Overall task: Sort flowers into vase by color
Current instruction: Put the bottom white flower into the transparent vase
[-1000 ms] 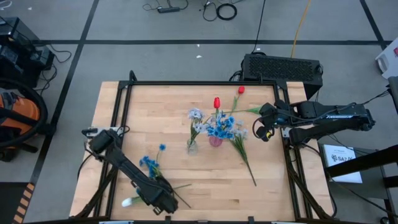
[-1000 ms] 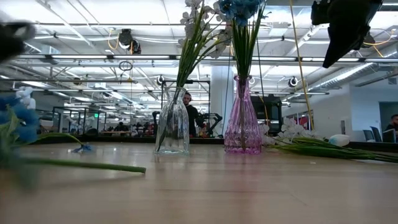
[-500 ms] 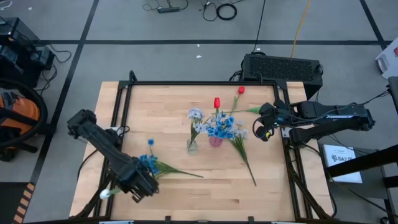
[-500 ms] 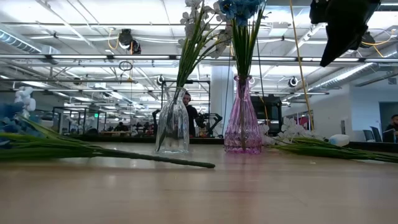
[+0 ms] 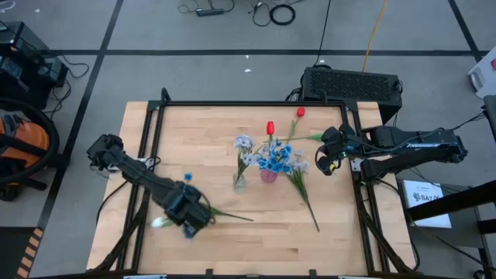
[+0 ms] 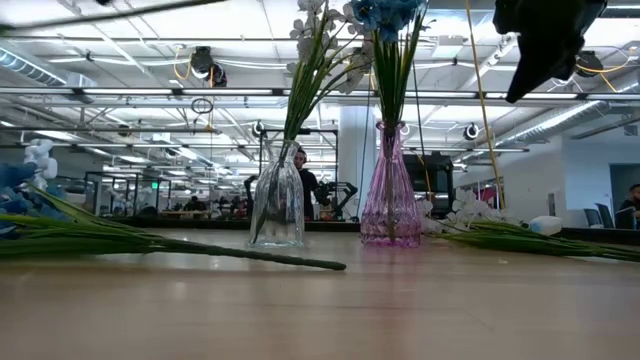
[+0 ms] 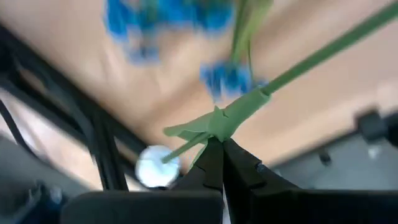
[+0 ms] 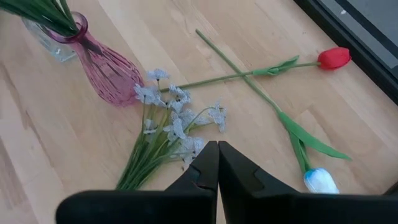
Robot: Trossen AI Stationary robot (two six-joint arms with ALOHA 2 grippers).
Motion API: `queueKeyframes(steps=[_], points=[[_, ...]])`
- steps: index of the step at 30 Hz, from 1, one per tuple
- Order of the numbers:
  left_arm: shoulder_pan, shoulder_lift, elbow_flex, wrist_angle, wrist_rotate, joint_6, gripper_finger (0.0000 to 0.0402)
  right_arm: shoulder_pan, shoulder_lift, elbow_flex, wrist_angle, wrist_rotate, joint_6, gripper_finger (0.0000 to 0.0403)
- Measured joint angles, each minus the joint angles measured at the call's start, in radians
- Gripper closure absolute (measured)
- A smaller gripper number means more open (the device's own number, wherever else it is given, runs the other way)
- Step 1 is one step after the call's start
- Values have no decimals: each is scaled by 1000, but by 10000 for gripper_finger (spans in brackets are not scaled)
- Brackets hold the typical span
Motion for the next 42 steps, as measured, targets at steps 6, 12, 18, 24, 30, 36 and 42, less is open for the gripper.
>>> queueKeyframes(steps=[6,12,18,24,30,36,42], points=[[71,33,0,2,-250,289,401,0,0,0,4,0,2,403],[102,106,0,6,-471,802,401,0,0,0,4,0,22,403],[114,169,0,9,-831,1197,401,0,0,0,4,0,76,403],[159,183,-1,66,-913,1312,374,0,0,0,3,-1,155,403],[189,175,-1,70,-833,1307,327,0,1,0,3,0,196,403],[193,176,-1,76,-796,1298,281,0,1,0,4,5,198,403],[192,176,-1,-15,-745,794,272,0,1,0,3,23,205,403]])
